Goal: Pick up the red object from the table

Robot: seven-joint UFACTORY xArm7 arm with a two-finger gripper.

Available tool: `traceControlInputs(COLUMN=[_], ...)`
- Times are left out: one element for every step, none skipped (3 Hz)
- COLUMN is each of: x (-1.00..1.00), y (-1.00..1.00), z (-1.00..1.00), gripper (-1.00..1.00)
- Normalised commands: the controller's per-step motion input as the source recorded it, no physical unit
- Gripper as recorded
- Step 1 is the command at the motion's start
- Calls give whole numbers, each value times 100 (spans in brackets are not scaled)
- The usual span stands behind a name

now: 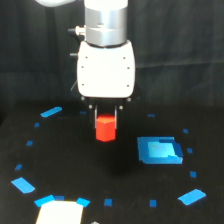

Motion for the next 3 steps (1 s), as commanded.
traceControlInputs(x=[10, -18, -12], y=[33, -30, 35], z=[44, 67, -26], gripper=[-100, -100, -100])
